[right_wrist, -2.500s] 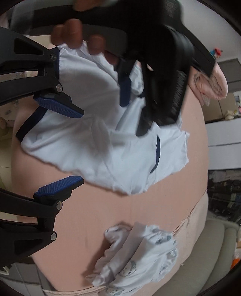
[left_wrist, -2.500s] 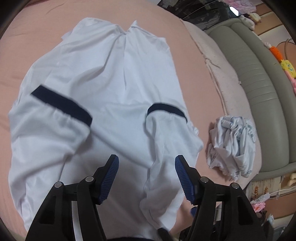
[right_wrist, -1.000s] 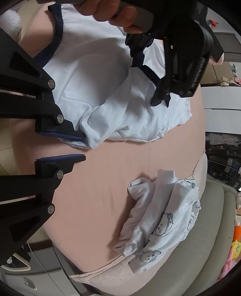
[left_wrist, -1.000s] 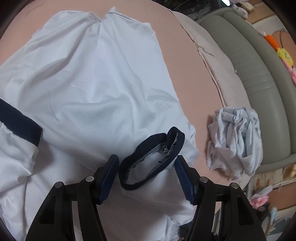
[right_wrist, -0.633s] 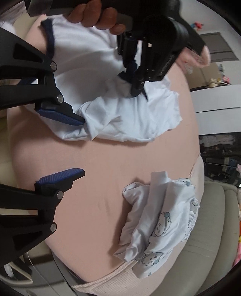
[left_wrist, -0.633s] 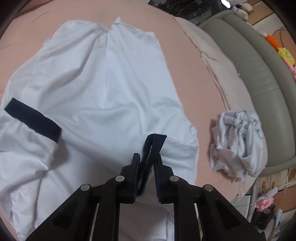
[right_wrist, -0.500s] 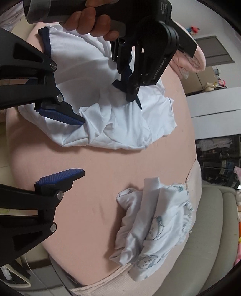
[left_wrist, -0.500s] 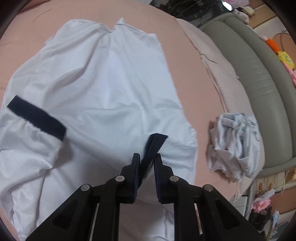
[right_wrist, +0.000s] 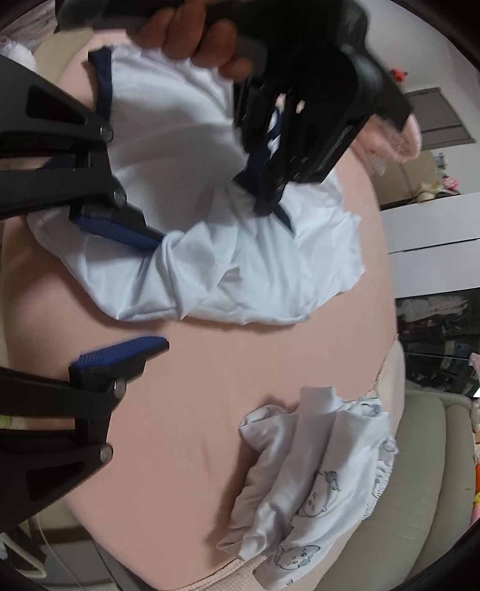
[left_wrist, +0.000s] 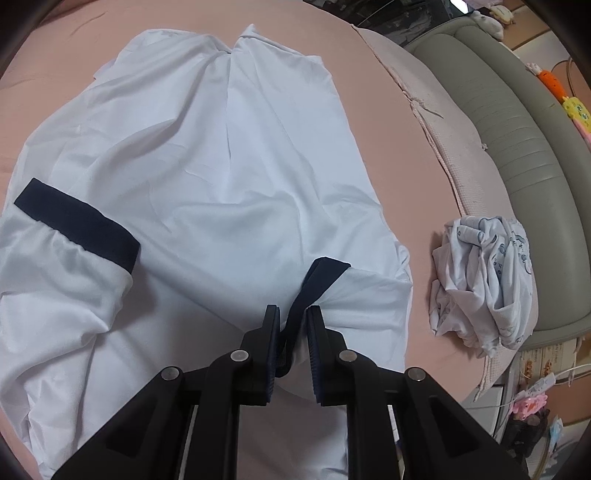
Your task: Fold clothes
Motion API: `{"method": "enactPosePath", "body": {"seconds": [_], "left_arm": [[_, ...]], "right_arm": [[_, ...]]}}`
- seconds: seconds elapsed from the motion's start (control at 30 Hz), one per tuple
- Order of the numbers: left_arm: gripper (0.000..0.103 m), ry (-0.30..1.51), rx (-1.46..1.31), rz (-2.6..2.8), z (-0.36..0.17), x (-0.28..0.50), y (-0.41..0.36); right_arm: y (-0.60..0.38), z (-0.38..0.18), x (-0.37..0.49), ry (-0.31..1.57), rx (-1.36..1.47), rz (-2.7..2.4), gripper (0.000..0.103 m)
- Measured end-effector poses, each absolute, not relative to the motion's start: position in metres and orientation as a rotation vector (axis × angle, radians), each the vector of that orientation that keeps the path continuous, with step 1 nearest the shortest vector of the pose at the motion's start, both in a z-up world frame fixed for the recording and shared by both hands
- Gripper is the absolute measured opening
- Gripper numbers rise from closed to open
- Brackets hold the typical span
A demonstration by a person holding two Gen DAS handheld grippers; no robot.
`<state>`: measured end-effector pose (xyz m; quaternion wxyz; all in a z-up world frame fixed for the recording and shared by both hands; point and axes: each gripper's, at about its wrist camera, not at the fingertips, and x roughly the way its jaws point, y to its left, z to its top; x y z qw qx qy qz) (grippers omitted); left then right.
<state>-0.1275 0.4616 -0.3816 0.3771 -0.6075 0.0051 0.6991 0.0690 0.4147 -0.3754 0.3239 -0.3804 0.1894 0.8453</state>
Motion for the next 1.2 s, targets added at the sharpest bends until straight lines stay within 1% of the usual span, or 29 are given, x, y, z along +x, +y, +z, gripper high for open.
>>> {"method": "enactPosePath", "body": {"seconds": [0.03,0.1,0.13,0.23,0.33,0.5,0.63,0.73,0.8,0.83,0.87,0.9,0.93,0.97,1.0,1.1,1.2], "left_arm": [[0.013,0.016,-1.553,1.794,-0.381,-0.128,0.461],[0.013,0.026,-1.561,1.811,-0.381,-0.128,0.459],[0.013,0.030,-1.565,1.823,-0.381,-0.128,0.456],[0.013,0.043,-1.579,1.843,-0.383,-0.131,0.453],[0.013,0.036,-1.599,1.836,-0.387,-0.131,0.450],[0.013,0.092,-1.598,1.854,-0.386,-0.123,0.445],[0.013,0.167,-1.542,1.859,-0.381,-0.116,0.449],[0.014,0.198,-1.488,1.843,-0.372,-0.110,0.452],[0.016,0.194,-1.461,1.823,-0.365,-0.106,0.451],[0.019,0.201,-1.451,1.831,-0.362,-0.103,0.448],[0.030,0.207,-1.442,1.839,-0.358,-0.101,0.444],[0.051,0.215,-1.429,1.849,-0.355,-0.098,0.440],[0.066,0.228,-1.412,1.864,-0.352,-0.094,0.434],[0.089,0.237,-1.396,1.875,-0.349,-0.091,0.429],[0.092,0.236,-1.385,1.876,-0.346,-0.089,0.427],[0.092,0.235,-1.372,1.874,-0.341,-0.082,0.424],[0.092,0.289,-1.335,1.912,-0.336,-0.074,0.416]], "right_arm": [[0.415,-0.377,0.068,0.493,-1.012,2.204,0.014],[0.413,-0.373,0.071,0.462,-1.006,2.178,0.012],[0.409,-0.370,0.073,0.419,-1.011,2.153,0.010],[0.404,-0.367,0.080,0.319,-1.044,2.069,0.010],[0.409,-0.367,0.089,0.397,-1.074,2.049,0.010],[0.402,-0.367,0.093,0.347,-1.102,2.033,0.010],[0.394,-0.367,0.097,0.323,-1.113,2.068,0.010],[0.393,-0.362,0.097,0.316,-1.119,2.126,0.011],[0.390,-0.355,0.098,0.316,-1.112,2.166,0.016],[0.389,-0.352,0.099,0.325,-1.102,2.181,0.030],[0.388,-0.348,0.101,0.335,-1.092,2.195,0.051],[0.387,-0.344,0.103,0.344,-1.069,2.203,0.061],[0.385,-0.339,0.107,0.346,-1.033,2.211,0.074],[0.385,-0.336,0.107,0.343,-1.006,2.222,0.074],[0.384,-0.332,0.107,0.338,-0.979,2.234,0.074],[0.380,-0.325,0.104,0.289,-0.989,2.247,0.074],[0.375,-0.320,0.100,0.223,-1.014,2.244,0.074]]}}
